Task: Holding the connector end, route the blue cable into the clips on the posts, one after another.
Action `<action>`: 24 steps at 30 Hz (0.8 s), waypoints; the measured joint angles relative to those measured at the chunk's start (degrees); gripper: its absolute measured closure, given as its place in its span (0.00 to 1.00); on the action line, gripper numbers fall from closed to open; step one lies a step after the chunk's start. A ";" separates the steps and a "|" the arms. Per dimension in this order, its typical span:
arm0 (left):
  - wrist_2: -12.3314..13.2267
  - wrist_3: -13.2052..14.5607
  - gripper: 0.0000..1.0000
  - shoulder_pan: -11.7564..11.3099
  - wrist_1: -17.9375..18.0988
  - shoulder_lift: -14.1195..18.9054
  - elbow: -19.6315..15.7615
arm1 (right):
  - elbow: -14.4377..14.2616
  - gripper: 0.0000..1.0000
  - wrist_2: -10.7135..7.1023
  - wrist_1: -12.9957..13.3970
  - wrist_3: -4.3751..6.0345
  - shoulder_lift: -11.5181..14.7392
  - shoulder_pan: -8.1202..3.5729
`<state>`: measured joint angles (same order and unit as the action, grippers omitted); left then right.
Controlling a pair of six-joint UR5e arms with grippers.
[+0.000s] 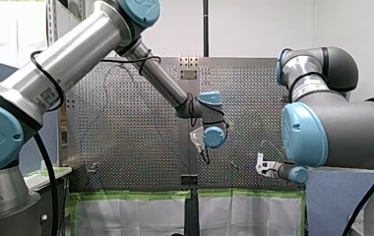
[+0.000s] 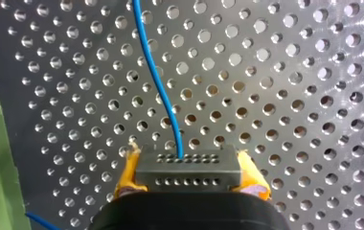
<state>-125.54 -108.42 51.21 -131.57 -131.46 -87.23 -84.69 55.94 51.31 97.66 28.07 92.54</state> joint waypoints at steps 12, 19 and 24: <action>-0.35 -1.40 0.02 -0.47 -4.61 7.17 -7.17 | 0.00 1.00 -0.03 -0.13 -0.05 -0.06 0.10; -0.25 -2.23 0.02 -0.26 -5.85 11.51 -11.50 | 0.00 1.00 -0.04 -0.15 -0.05 -0.08 0.12; -0.19 -2.81 0.02 -0.27 -5.66 14.77 -14.76 | 0.00 1.00 -0.04 -0.15 -0.02 -0.08 0.11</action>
<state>-125.74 -111.23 50.94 -137.24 -116.68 -102.00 -84.69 55.91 51.16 97.64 27.99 92.65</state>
